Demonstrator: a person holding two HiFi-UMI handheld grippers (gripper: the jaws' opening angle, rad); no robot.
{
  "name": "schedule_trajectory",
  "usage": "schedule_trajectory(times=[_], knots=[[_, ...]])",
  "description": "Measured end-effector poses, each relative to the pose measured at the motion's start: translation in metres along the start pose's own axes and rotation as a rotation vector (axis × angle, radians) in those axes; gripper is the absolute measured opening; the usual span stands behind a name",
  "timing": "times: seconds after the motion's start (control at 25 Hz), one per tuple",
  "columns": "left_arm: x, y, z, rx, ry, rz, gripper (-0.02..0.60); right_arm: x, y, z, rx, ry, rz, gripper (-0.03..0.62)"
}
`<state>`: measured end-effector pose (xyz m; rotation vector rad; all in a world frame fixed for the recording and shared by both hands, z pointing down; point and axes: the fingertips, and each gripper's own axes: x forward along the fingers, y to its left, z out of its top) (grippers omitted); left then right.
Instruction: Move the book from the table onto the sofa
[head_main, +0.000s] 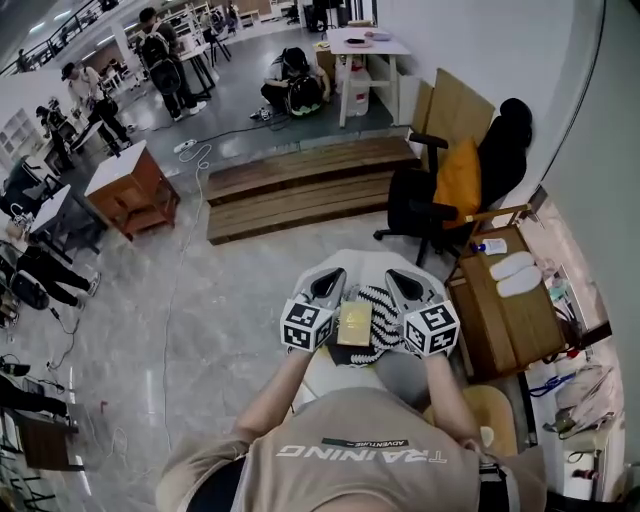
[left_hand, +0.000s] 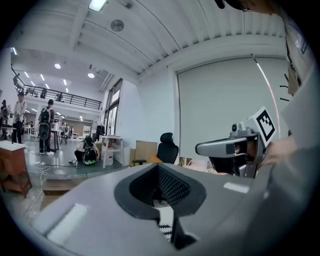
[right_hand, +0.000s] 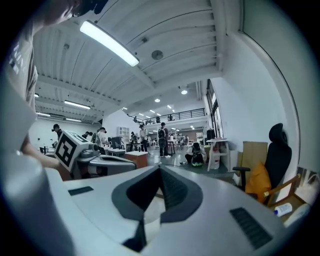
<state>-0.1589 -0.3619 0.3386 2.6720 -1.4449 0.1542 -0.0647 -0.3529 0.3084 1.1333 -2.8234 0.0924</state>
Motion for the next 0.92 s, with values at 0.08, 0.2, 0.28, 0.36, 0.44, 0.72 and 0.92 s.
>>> schedule_trajectory(times=[0.08, 0.2, 0.28, 0.36, 0.44, 0.72, 0.92], knots=[[-0.005, 0.002, -0.006, -0.015, 0.004, 0.005, -0.002, -0.001, 0.005, -0.008, 0.011, 0.010, 0.003, 0.005], [-0.013, -0.001, -0.015, -0.027, 0.019, -0.006, -0.002, -0.004, 0.014, -0.013, 0.015, 0.017, -0.001, 0.005], [-0.018, -0.003, -0.016, -0.021, 0.026, -0.017, -0.002, -0.006, 0.018, -0.012, 0.014, 0.014, -0.014, 0.006], [-0.019, -0.005, -0.016, -0.016, 0.027, -0.027, -0.002, -0.008, 0.020, -0.011, 0.016, 0.009, -0.032, 0.005], [-0.022, -0.007, -0.016, -0.013, 0.028, -0.036, -0.002, -0.011, 0.024, -0.011, 0.010, 0.011, -0.043, 0.005], [-0.019, -0.024, -0.026, -0.004, 0.040, -0.094, -0.002, -0.023, 0.028, -0.015, -0.003, 0.033, -0.068, 0.005], [-0.012, -0.033, -0.034, -0.015, 0.049, -0.121, -0.002, -0.030, 0.021, -0.027, 0.008, 0.050, -0.083, 0.006]])
